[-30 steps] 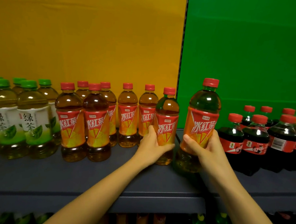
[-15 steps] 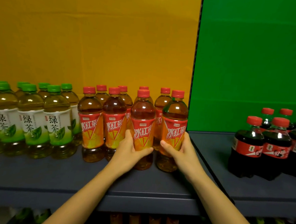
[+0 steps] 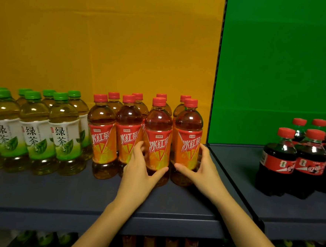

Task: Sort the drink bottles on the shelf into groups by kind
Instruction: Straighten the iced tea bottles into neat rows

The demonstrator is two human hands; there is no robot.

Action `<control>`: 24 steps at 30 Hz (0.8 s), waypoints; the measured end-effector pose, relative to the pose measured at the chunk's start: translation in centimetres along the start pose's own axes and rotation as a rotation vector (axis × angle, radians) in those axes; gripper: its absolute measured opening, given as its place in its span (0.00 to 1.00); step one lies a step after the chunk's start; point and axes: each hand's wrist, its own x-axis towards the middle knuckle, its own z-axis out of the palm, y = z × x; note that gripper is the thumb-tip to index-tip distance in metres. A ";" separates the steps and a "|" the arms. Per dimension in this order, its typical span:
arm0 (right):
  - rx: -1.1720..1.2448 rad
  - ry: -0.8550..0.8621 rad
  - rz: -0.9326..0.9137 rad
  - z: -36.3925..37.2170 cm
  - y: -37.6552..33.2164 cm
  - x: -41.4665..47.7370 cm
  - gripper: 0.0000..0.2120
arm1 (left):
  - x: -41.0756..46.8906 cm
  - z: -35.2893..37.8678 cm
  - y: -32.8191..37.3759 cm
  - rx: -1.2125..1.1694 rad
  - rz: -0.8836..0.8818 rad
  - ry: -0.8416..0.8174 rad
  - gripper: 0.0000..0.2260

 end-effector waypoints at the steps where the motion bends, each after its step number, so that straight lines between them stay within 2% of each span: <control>1: -0.013 0.004 -0.002 0.0 0.2 -0.2 0.38 | -0.2 0.0 0.0 0.015 0.010 0.005 0.39; 8: -0.085 0.023 -0.012 0.4 0.7 0.8 0.34 | 0.4 0.7 0.2 0.064 0.002 0.013 0.37; 17: -0.157 0.080 -0.008 0.9 1.3 1.5 0.36 | 0.7 1.6 1.0 0.166 -0.006 0.047 0.37; 24: -0.141 0.083 -0.039 1.0 1.4 1.1 0.36 | 0.2 1.7 1.3 0.155 -0.028 0.098 0.38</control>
